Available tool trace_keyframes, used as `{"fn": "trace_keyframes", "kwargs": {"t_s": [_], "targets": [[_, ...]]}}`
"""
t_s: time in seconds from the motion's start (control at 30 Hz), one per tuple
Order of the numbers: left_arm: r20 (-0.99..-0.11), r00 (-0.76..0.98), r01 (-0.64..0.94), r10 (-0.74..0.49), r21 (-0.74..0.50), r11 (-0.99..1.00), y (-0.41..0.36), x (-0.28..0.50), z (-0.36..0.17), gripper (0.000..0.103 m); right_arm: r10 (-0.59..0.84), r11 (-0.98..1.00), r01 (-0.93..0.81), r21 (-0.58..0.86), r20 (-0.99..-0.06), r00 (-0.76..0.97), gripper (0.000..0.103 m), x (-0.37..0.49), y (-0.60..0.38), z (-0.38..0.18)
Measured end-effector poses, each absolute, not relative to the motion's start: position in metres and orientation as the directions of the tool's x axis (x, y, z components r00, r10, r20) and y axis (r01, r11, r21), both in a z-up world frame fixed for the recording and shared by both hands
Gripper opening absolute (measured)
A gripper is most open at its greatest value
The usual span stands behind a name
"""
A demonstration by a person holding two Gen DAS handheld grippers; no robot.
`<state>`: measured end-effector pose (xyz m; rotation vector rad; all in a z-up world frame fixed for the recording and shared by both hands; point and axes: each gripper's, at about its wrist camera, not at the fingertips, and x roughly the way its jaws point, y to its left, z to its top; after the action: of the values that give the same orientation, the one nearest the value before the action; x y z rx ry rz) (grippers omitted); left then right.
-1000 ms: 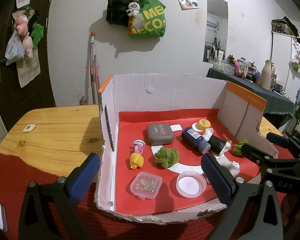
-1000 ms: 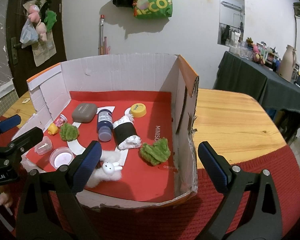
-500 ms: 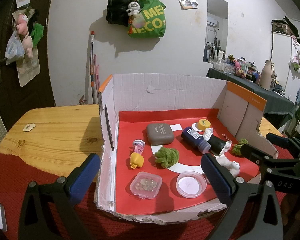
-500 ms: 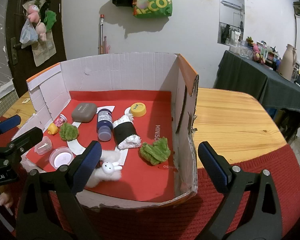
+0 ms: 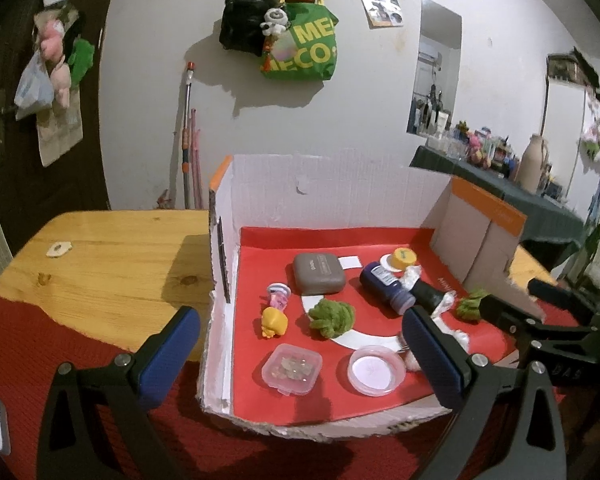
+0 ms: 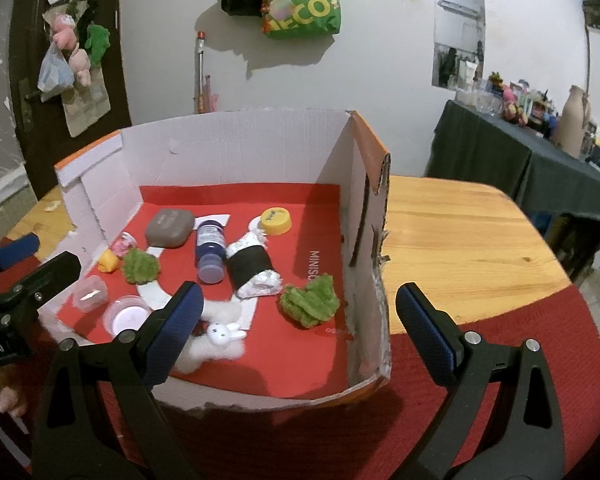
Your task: Organize objects
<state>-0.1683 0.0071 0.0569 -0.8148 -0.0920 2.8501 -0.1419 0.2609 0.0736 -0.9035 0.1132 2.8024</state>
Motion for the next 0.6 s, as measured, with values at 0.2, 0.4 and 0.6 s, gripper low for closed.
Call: {"fn": "trace_keyframes", "kwargs": {"t_s": [0.2, 0.4, 0.6], "targets": [[-0.516, -0.835, -0.151, 0.19, -0.117, -0.982, 0.0, -0.155, 0.068, 0.103, 0.168, -0.978, -0.21, 0.007, -0.574, -0.801, 0.098, -0.128, 0.258, 0.089], [-0.58, -0.792, -0.136, 0.193, -0.142, -0.981, -0.008, -0.138, 0.065, 0.103, 0.139, -0.984, -0.177, 0.002, -0.61, -0.78, 0.098, -0.109, 0.248, 0.088], [-0.648, -0.741, -0.125, 0.176, -0.124, -0.984, -0.01, -0.119, 0.049, 0.103, 0.119, -0.983, -0.18, 0.028, -0.651, -0.75, 0.098, -0.084, 0.245, 0.082]]}}
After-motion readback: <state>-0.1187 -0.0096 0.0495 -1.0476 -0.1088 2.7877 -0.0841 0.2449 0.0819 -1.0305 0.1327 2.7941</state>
